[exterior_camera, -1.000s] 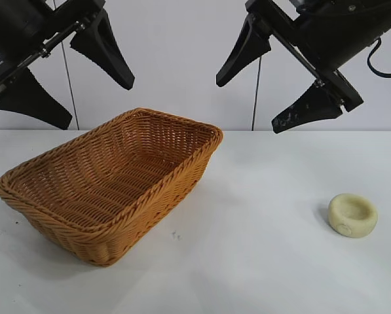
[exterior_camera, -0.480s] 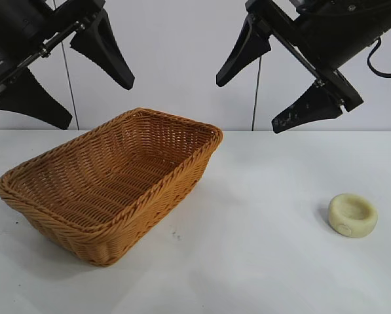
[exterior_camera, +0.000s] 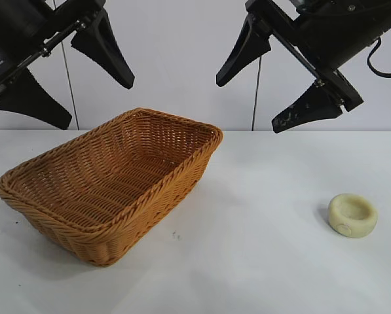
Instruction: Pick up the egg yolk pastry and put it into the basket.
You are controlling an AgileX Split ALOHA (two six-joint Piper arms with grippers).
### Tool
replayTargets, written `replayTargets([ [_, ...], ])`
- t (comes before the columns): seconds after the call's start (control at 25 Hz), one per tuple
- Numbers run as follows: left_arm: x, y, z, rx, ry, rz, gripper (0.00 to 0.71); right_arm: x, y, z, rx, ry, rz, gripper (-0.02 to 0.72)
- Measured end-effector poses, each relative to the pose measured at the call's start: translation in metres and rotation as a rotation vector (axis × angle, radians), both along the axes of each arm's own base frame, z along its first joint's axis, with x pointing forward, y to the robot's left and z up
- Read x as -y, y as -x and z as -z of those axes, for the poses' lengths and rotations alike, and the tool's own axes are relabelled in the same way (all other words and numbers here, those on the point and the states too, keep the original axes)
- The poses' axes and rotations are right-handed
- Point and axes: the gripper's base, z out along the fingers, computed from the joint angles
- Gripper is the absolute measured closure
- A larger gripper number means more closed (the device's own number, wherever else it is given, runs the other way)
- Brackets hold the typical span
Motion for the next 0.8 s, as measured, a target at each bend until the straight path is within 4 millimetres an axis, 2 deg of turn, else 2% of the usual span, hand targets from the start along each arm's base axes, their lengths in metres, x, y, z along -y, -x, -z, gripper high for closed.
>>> replayTargets([
  [0.36,-0.013,0.022,-0.026,-0.058,-0.057,-0.102,0.027,0.0,0.0,0.0,0.001,0.0,0.001,0.028],
  [0.52,-0.018,0.037,-0.035,-0.16,-0.078,-0.193,0.027,0.0,0.0,0.0,0.001,0.0,0.001,0.028],
  [0.64,-0.014,0.047,-0.039,-0.206,-0.099,-0.24,0.027,0.0,0.0,0.0,0.001,0.0,0.001,0.028],
  [0.8,0.002,0.059,-0.033,-0.247,-0.161,-0.294,0.027,0.0,0.0,0.0,0.001,-0.001,0.001,0.028],
])
